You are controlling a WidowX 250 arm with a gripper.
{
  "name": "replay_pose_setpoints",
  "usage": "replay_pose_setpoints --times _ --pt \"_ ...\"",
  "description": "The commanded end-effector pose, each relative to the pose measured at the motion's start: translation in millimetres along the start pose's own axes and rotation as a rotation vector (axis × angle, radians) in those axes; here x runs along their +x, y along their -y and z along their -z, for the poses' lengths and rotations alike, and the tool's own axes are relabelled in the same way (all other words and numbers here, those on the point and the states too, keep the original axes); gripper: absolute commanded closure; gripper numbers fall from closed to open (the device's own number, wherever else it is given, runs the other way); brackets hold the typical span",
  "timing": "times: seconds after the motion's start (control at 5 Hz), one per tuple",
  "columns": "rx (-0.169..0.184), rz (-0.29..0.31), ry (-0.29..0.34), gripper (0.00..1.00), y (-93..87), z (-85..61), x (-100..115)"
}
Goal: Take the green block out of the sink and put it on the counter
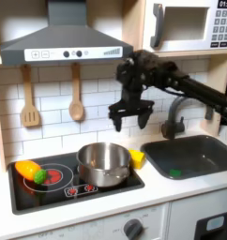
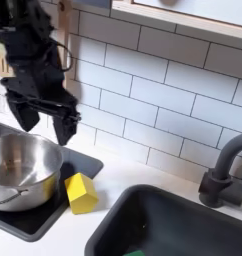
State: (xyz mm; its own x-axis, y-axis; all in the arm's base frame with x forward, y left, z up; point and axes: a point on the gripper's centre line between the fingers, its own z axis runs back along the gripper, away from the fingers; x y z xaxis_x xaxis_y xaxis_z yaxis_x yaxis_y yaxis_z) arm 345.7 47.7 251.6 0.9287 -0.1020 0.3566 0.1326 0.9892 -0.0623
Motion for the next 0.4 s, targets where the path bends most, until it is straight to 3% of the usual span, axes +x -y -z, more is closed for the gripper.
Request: replay_pose_setpoints --times 0.0,0.2 --pt "-0.065 0.067 -0.027 0.00 44.0 4.3 -4.0" --pt "-0.075 0.073 -0.050 0.00 50.9 7.6 -8.8"
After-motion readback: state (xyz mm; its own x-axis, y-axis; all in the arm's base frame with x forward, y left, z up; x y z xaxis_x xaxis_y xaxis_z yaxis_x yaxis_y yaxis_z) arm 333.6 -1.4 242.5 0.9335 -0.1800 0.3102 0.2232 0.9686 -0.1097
